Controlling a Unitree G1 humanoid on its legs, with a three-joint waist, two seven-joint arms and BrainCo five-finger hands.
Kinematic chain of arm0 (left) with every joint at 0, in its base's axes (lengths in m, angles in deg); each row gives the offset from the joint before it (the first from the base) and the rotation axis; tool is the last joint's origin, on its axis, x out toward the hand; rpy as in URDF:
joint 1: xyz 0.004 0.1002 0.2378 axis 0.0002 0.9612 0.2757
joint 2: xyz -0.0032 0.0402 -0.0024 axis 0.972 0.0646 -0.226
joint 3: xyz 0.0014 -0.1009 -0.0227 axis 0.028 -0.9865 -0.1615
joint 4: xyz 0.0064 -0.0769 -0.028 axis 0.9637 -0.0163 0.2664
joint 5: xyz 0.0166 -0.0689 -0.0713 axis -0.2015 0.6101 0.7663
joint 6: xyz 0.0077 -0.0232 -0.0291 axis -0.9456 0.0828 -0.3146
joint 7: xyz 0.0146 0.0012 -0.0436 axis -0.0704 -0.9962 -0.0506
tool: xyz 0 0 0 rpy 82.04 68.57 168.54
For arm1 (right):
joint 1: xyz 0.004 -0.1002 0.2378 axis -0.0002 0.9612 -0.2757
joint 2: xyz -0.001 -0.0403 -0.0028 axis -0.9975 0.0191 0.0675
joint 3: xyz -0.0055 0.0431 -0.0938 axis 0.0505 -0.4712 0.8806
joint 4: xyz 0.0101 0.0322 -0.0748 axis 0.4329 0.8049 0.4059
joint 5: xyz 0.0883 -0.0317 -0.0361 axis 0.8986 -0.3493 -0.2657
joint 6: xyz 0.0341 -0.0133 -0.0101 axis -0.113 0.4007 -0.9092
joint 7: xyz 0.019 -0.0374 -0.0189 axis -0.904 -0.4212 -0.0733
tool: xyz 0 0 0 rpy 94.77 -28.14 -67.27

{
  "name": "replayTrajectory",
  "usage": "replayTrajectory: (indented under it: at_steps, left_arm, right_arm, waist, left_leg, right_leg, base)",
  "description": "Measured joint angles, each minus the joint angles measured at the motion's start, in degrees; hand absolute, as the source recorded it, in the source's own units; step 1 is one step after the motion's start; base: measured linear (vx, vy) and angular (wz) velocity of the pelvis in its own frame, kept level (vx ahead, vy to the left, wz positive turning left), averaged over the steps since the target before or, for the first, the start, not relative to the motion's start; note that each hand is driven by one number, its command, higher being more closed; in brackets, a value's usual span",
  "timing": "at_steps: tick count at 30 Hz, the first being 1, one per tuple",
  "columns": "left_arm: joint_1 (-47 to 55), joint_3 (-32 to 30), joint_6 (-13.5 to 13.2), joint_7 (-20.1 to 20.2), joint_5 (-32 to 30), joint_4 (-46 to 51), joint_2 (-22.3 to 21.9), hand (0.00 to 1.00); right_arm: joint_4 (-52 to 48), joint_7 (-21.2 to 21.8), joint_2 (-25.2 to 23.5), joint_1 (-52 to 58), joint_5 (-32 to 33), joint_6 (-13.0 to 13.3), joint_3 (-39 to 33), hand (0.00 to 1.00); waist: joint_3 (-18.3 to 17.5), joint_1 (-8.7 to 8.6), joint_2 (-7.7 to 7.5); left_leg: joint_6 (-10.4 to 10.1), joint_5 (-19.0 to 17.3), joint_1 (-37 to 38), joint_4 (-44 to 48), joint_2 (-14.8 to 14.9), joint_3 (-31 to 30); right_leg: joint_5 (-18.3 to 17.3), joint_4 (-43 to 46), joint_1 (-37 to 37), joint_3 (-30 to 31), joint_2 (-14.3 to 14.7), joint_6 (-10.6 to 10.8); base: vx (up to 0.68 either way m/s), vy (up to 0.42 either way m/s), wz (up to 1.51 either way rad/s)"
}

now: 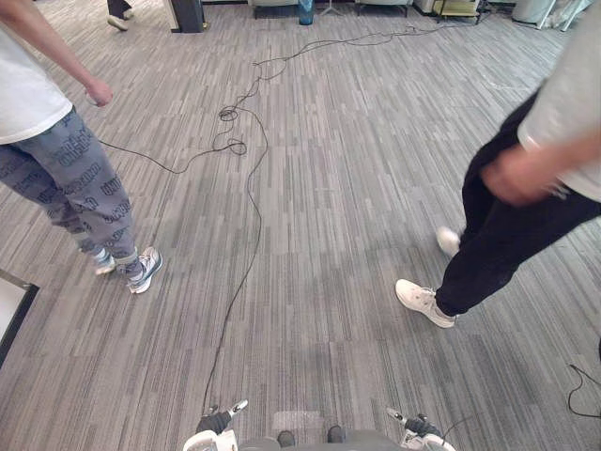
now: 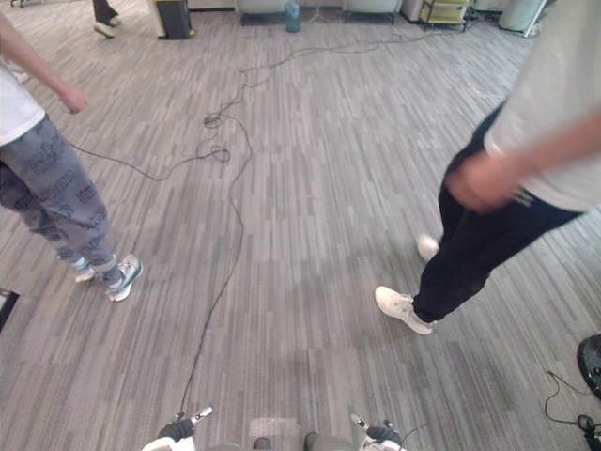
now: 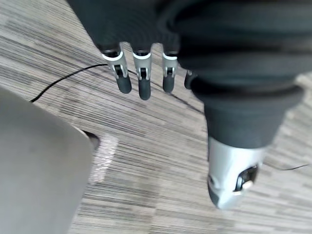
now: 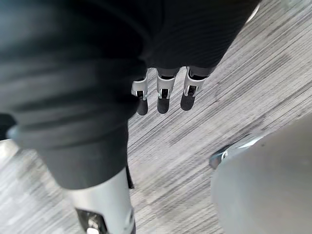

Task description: Pick up cushions and gather them together orderly.

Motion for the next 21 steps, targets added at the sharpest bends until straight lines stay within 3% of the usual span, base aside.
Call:
replayTrajectory:
  at_steps: [2,5,8,10,12,13,15,16,17,19,21]
  left_arm:
    - [0.2,-1.6,-0.1,0.4,0.1,1.5,-0.6,0.00]
    - [-0.1,-1.4,-0.3,0.6,0.1,1.8,-0.7,0.00]
    - [-0.5,-1.4,-1.0,0.6,0.2,2.0,-0.9,0.00]
    - [-0.5,-1.4,-1.3,0.5,0.4,2.5,-1.0,0.00]
    - [-0.2,-1.4,-1.3,0.3,0.5,2.3,-0.2,0.00]
    - [-0.1,-1.4,-1.3,0.3,0.5,2.3,0.0,0.00]
    - [-0.1,-1.2,-1.1,0.2,0.5,2.2,0.8,0.00]
    - [-0.2,-0.3,-1.1,0.2,0.5,2.2,0.8,0.00]
    - [-0.2,0.9,-1.1,0.2,0.6,2.1,0.8,0.00]
    - [-1.1,1.9,-1.0,0.2,1.0,1.4,0.4,0.00]
    - [-2.7,2.5,-0.9,0.2,1.2,0.5,-0.6,0.00]
  right_arm:
    - [0.0,-0.2,0.6,0.0,0.4,0.0,1.2,0.00]
    - [-0.1,-0.2,0.5,-0.2,0.7,0.0,1.7,0.00]
    - [-1.0,-0.2,0.3,-0.4,0.6,-0.1,1.6,0.00]
    - [-2.0,-0.2,-0.5,-0.2,0.5,-0.2,1.6,0.00]
    - [-2.1,-0.2,-1.9,-0.1,0.5,-0.4,1.5,0.00]
    - [-2.2,0.0,-2.7,-0.2,0.4,-0.3,1.3,0.00]
    - [-2.2,0.5,-3.9,0.0,0.1,-0.6,1.1,0.00]
    - [-2.5,0.7,-3.9,0.0,-0.2,-0.6,0.7,0.00]
    - [-3.2,1.0,-3.9,0.0,-0.5,-0.5,0.7,0.00]
    - [-4.9,1.2,-3.8,0.3,-0.5,0.0,0.7,0.00]
    - [-6.9,1.1,-3.9,0.6,-0.5,0.2,0.8,0.00]
  waist:
    - [0.3,0.40,0.68]
    - [0.4,0.55,0.50]
    - [0.4,1.83,0.38]
    - [-0.3,3.10,-0.35]
    - [-2.3,3.10,-1.96]
    - [-2.6,2.92,-2.29]
    - [-3.4,2.88,-3.81]
    - [-3.4,3.01,-3.92]
    - [-3.0,3.07,-3.45]
    - [-2.6,2.66,-2.61]
    - [-2.3,1.83,-2.41]
  left_leg:
    - [0.4,-1.3,-5.9,10.8,4.0,4.2]
    - [0.4,-1.9,-8.7,6.9,7.2,8.4]
    - [-0.1,2.2,-11.9,-5.0,6.1,8.6]
    - [0.7,9.8,-13.3,-9.3,4.8,7.5]
    - [3.6,6.8,-13.5,-7.7,3.0,9.5]
    - [4.5,5.6,-13.0,-6.6,2.8,10.2]
    - [6.9,3.4,-8.7,-6.5,0.7,11.6]
    - [7.8,2.8,-5.7,-7.5,0.0,11.7]
    - [7.8,1.6,-1.2,-9.2,-0.2,11.6]
    - [6.5,-0.8,5.7,-12.3,-0.2,11.5]
    - [6.5,-1.4,11.8,-16.9,-0.3,11.4]
  right_leg:
    - [-1.2,0.0,1.6,-0.5,0.0,-0.7]
    - [-2.3,-1.3,5.2,-0.8,-1.8,0.7]
    - [-3.0,-6.5,8.6,0.5,-4.7,2.1]
    - [-4.3,-9.6,10.6,1.9,-6.9,2.7]
    - [-3.3,-7.0,9.5,4.5,-8.9,2.2]
    - [-2.1,-5.2,9.2,5.2,-9.7,4.2]
    - [0.7,3.7,8.2,7.1,-11.3,8.2]
    - [3.5,10.9,6.1,8.1,-11.1,9.8]
    - [9.1,23.5,1.8,9.1,-10.1,11.9]
    - [9.1,41.2,-6.2,7.5,-8.8,11.0]
    - [5.6,47.6,-14.4,1.8,-8.2,8.5]
  base:
    - [0.15,-0.020,0.07]
    - [0.30,0.066,0.06]
    - [0.40,0.216,-0.19]
    - [0.47,0.330,-0.41]
    - [0.52,0.275,-0.26]
    - [0.61,0.300,-0.11]
    - [0.64,0.336,-0.12]
    - [0.63,0.315,-0.30]
    - [0.48,0.239,-0.40]
    - [0.36,0.164,-0.34]
    - [0.35,0.109,-0.11]
